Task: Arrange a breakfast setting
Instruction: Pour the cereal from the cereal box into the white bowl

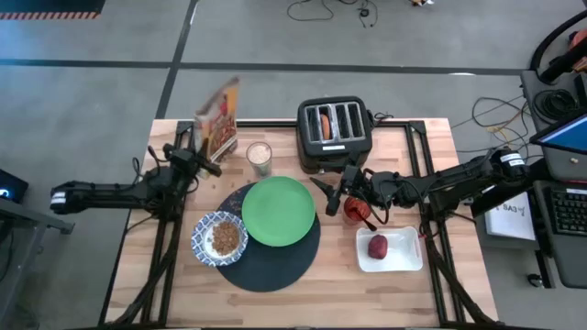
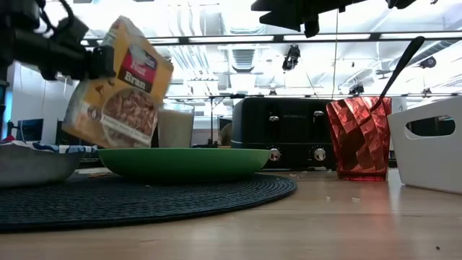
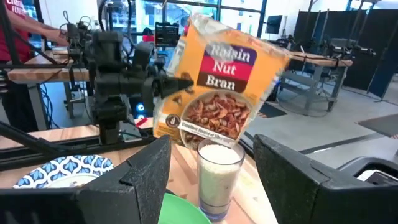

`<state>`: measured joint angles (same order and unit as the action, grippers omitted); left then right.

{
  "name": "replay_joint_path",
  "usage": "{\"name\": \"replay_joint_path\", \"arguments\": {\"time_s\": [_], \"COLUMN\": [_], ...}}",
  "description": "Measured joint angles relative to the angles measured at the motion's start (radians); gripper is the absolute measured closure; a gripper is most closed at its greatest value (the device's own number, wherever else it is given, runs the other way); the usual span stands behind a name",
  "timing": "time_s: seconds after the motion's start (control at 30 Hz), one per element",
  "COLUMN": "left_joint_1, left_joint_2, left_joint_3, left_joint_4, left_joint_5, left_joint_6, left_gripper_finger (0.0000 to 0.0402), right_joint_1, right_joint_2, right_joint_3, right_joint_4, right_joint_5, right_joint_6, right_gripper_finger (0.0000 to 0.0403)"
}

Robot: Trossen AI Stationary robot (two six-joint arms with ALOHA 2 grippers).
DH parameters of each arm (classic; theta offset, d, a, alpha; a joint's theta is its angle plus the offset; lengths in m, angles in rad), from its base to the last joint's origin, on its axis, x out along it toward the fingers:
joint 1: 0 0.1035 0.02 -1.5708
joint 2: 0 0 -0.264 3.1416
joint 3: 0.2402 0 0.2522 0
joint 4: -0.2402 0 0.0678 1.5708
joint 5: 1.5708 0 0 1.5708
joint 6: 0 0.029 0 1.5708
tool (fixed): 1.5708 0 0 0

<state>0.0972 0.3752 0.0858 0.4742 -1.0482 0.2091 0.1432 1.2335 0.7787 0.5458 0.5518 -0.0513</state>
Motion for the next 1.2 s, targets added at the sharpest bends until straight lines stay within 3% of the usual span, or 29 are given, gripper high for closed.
{"name": "replay_joint_path", "arguments": {"time_s": [0.1, 0.23, 0.5, 0.63, 0.73, 0.8, 0.97, 1.2], "left_joint_1": [0.032, 0.062, 0.065, 0.065, 0.065, 0.065, 0.065, 0.065], "left_joint_2": [0.006, 0.006, 0.016, 0.036, 0.055, 0.070, 0.104, 0.138], "left_joint_3": [-0.063, -0.072, -0.072, -0.072, -0.071, -0.071, -0.071, -0.071], "left_joint_4": [0.076, 0.029, 0.030, 0.029, 0.013, -0.016, -0.039, -0.042], "left_joint_5": [0.024, 0.037, 0.036, 0.035, 0.034, 0.034, 0.035, 0.035], "left_joint_6": [-0.012, 0.007, -0.091, -0.158, -0.223, -0.271, -0.290, -0.312], "left_gripper_finger": [0.0401, 0.0401, 0.0401, 0.0401, 0.0401, 0.0401, 0.0401, 0.0402], "right_joint_1": [0.000, 0.000, 0.000, 0.003, 0.003, 0.019, 0.072, 0.081], "right_joint_2": [0.000, 0.000, -0.070, -0.155, -0.195, -0.202, -0.205, -0.195], "right_joint_3": [0.000, 0.000, 0.005, 0.071, 0.134, 0.166, 0.220, 0.193], "right_joint_4": [-0.007, -0.093, -0.575, -0.823, -1.042, -1.193, -1.417, -1.438], "right_joint_5": [0.000, 0.000, -0.004, -0.079, -0.288, -0.363, -0.369, -0.368], "right_joint_6": [0.019, 0.093, 0.447, 0.581, 0.689, 0.749, 0.848, 0.890], "right_gripper_finger": [0.0183, 0.0183, 0.0190, 0.0225, 0.0269, 0.0303, 0.0383, 0.0393]}}
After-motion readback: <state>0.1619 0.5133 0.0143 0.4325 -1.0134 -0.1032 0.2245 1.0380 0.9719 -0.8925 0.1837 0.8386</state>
